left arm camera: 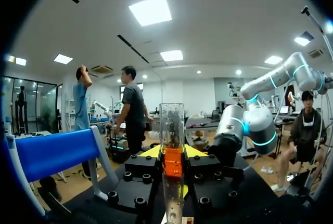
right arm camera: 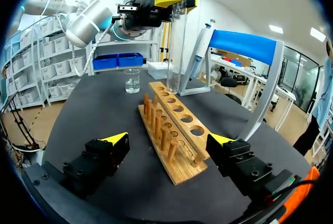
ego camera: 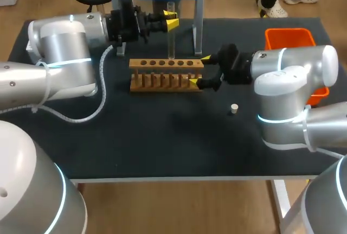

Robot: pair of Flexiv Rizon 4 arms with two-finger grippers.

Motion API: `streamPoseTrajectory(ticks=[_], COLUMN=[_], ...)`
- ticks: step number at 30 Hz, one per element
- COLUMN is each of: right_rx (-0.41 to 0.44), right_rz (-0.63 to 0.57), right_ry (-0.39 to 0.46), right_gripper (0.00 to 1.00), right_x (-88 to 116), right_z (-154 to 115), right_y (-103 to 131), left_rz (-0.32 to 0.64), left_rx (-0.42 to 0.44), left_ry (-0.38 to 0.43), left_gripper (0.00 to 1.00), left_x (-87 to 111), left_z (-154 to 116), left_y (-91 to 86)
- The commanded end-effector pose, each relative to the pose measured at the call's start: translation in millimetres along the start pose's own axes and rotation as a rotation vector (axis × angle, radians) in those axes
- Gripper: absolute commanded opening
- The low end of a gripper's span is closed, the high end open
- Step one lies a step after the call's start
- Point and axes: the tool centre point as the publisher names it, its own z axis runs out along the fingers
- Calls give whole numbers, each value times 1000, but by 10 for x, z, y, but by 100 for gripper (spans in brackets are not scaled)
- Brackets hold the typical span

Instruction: Invert the test tube, pick up the pipette, mount the tip to pipette, aspirate from beaker and dispense into the tube, eject the tip, return the pipette, and cap with the stopper.

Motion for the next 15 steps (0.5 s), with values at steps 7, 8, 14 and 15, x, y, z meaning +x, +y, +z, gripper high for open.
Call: streamPoseTrajectory(ticks=[7,8,14,15], right_rx=[23,24,29,29], right_rz=[3,4,14,16], right_ry=[-15,-16,-18,-18], right_gripper=[100,100,100,100], right_x=[18,20,26,25], right_z=[67,75,113,118], right_y=[-3,-2,4,6], left_rz=[4,4,5,5], left_rx=[2,3,6,6], left_ry=[4,4,4,3], left_gripper=[0,0,0,0], left_x=[-30,-32,-46,-48], left_z=[20,20,13,12], left_y=[14,14,17,17])
